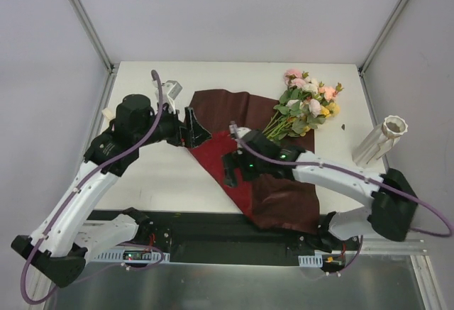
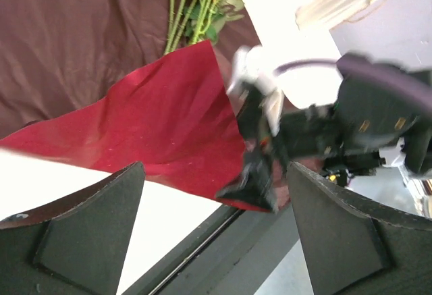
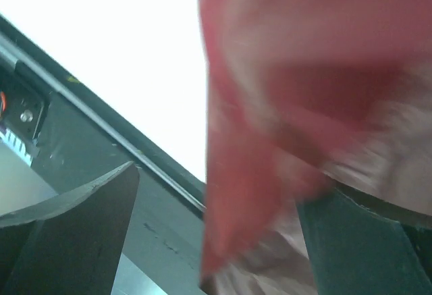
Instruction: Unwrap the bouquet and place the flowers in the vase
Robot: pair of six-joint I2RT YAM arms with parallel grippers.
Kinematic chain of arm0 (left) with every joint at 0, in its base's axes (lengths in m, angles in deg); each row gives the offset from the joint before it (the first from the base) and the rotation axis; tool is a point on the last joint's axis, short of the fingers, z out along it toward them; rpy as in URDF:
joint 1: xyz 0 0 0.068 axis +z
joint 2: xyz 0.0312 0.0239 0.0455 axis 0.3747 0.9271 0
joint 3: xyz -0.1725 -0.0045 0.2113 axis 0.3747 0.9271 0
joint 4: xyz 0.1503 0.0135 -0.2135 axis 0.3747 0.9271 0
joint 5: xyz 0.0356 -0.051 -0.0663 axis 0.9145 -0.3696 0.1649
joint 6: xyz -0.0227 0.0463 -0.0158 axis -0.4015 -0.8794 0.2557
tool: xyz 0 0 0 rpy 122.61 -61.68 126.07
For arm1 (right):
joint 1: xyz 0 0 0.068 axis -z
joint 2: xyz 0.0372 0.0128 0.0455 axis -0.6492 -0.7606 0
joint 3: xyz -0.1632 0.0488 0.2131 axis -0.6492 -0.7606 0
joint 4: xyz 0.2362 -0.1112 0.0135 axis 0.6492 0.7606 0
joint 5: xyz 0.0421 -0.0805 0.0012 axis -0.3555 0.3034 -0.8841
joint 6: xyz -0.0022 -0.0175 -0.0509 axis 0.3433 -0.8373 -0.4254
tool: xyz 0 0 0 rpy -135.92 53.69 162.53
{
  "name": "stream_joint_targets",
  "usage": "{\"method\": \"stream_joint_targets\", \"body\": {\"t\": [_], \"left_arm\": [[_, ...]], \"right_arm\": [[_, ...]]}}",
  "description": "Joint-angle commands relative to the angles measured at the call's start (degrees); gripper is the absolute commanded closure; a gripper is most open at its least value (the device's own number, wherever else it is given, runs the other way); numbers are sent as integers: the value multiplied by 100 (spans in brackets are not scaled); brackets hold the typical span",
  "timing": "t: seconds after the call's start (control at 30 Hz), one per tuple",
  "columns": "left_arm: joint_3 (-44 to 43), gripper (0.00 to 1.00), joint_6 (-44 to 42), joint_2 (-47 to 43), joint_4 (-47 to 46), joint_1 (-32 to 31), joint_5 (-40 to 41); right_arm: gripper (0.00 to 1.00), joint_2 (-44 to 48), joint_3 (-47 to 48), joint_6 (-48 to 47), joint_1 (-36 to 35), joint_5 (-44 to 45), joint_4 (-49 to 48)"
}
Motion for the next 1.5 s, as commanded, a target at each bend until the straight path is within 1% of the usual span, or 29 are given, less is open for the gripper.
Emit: {"method": "stream_joint_targets", "body": {"t": [0.0,0.07,0.1,0.2,0.27,0.4,0.53,0.7,0.73,0.8,0.87,0.93,0.97,1.03,1.13,1.2,1.23,1.27,1.3,1.33,1.4,1.47], "left_arm": [[-102,14,-230,-542,369,19,952],[-146,13,-257,-840,440,19,1426],[-163,13,-283,-937,457,19,1585],[-207,13,-379,-1263,536,19,2226],[-225,13,-424,-1430,563,19,2524],[-181,10,-450,-1545,580,19,2702],[-76,10,-336,-1440,580,27,2509],[56,8,-178,-974,580,19,2351],[100,8,-187,-869,589,19,2081],[144,8,-143,-483,580,19,1860],[188,8,-117,-70,580,19,1464],[179,9,-81,342,580,19,1166],[170,12,-72,449,572,19,955],[223,12,15,616,572,19,857],[346,12,77,574,484,19,839],[460,12,86,495,431,19,961],[495,12,95,399,422,19,1023],[522,11,86,345,422,19,1058],[548,11,51,310,414,19,1146],[566,11,33,231,422,19,1182],[618,11,68,152,414,19,1287],[654,11,112,55,387,19,1305]], "right_arm": [[3,-1213,1239,-377,-1238,-6,-21],[3,-1766,1740,-368,-1566,214,32],[3,-1943,1907,-377,-1837,284,145],[3,-2435,2418,-447,-2216,644,418],[3,-2516,2472,-395,-2288,671,393],[3,-2446,2489,-456,-2332,724,462],[3,-2122,2384,-544,-2332,838,551],[3,-1234,1831,-325,-2306,1066,366],[3,-1103,1673,-298,-2297,1154,366],[3,-768,1523,-237,-2288,1225,375],[3,-531,1347,-184,-2288,1260,358],[4,-460,1233,-96,-2288,1077,209],[3,-442,1102,-69,-2297,997,130],[3,-468,917,114,-2297,900,-160],[3,-740,661,326,-2297,777,-442],[12,-1039,556,563,-2305,646,-695],[25,-1118,477,625,-2305,532,-854],[32,-1232,407,790,-2314,478,-1151],[38,-1268,284,836,-2314,461,-1250],[47,-1294,257,871,-2306,469,-1277],[49,-1277,152,871,-2297,521,-1251],[50,-1050,55,845,-2227,697,-1094]]}}
